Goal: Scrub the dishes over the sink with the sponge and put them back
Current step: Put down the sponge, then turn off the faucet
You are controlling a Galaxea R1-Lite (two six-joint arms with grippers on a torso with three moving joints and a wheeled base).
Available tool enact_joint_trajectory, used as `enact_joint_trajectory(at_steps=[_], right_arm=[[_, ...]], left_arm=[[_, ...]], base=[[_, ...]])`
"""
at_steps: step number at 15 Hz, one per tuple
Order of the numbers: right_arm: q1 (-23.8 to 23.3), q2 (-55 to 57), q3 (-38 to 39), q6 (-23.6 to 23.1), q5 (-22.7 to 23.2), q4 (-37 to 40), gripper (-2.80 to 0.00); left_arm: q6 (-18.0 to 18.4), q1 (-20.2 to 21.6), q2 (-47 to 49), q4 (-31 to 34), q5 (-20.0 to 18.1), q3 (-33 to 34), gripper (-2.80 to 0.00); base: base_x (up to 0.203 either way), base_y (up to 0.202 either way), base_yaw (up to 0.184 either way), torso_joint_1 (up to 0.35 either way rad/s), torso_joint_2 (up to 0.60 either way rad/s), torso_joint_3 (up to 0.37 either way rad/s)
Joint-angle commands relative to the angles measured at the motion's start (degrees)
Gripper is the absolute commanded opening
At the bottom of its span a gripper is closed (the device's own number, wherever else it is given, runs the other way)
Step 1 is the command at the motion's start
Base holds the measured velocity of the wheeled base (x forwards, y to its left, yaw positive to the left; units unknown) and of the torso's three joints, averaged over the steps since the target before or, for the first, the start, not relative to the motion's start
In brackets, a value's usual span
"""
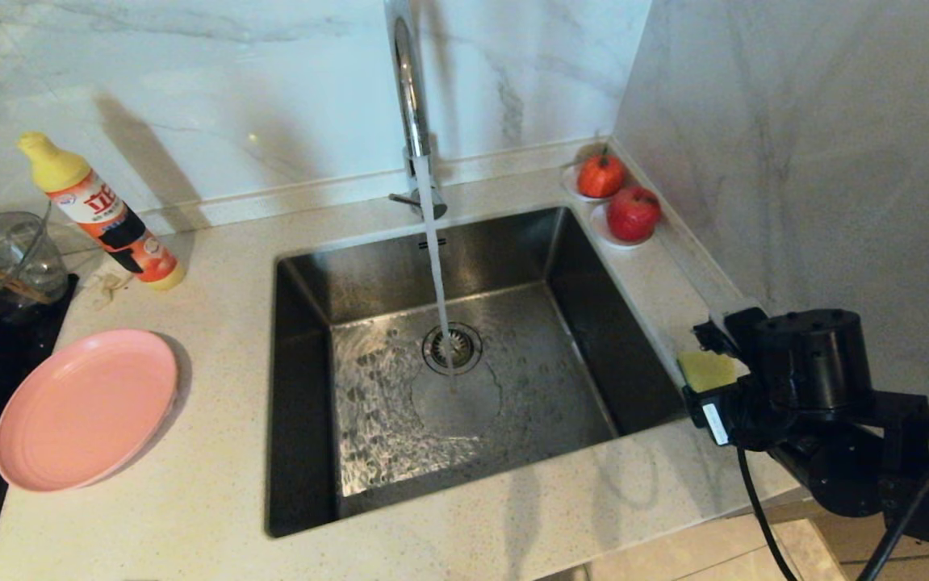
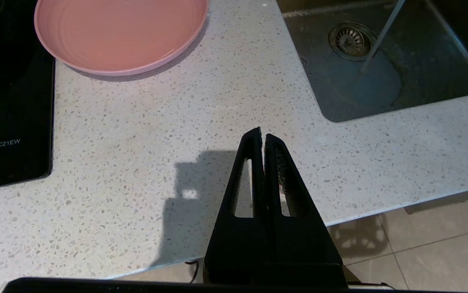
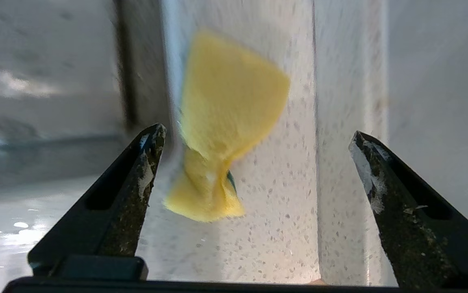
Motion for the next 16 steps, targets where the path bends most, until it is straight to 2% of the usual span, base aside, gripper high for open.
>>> enact_joint_trajectory(at_steps=[1, 3, 4, 8, 10, 12, 14, 16], right_arm=[[1.9, -2.7, -0.6, 0.0, -0.1, -0.1, 0.00], [3.9, -4.1, -0.6, 0.1, -0.4, -0.3, 0.00], [4.4, -5.2, -0.8, 0.1, -0.5, -0.1, -2.80], [4.1, -9.0, -1.6, 0.7, -0.2, -1.0, -2.80], [4.2, -11.7, -1.9, 0.9, 2.0, -1.8, -2.80], [6.1, -15.2, -1.8, 1.8, 4.8, -2.0, -2.80], [8.3, -17.8, -1.1, 4.0, 5.6, -2.4, -2.80], [9.8, -21.7, 0.7, 3.9, 6.8, -2.8, -2.80]], left_arm=[[0.0, 0.0, -0.1, 0.0, 0.0, 0.0, -2.80], [0.0, 0.0, -0.1, 0.0, 0.0, 0.0, -2.80], [0.0, 0.0, -0.1, 0.0, 0.0, 0.0, -2.80], [0.0, 0.0, -0.2, 0.0, 0.0, 0.0, -2.80], [0.0, 0.0, -0.2, 0.0, 0.0, 0.0, -2.80], [0.0, 0.0, -0.1, 0.0, 0.0, 0.0, -2.80], [0.0, 0.0, -0.2, 0.0, 0.0, 0.0, -2.80], [0.0, 0.0, -0.1, 0.0, 0.0, 0.0, -2.80]], base=[[0.000, 0.000, 0.000, 0.000, 0.00, 0.000], [0.000, 0.000, 0.000, 0.000, 0.00, 0.000], [0.000, 0.000, 0.000, 0.000, 0.00, 0.000], [0.000, 0.000, 0.000, 0.000, 0.00, 0.000], [0.000, 0.000, 0.000, 0.000, 0.00, 0.000], [0.000, 0.000, 0.000, 0.000, 0.00, 0.000], [0.000, 0.000, 0.000, 0.000, 0.00, 0.000], [0.000, 0.000, 0.000, 0.000, 0.00, 0.000]])
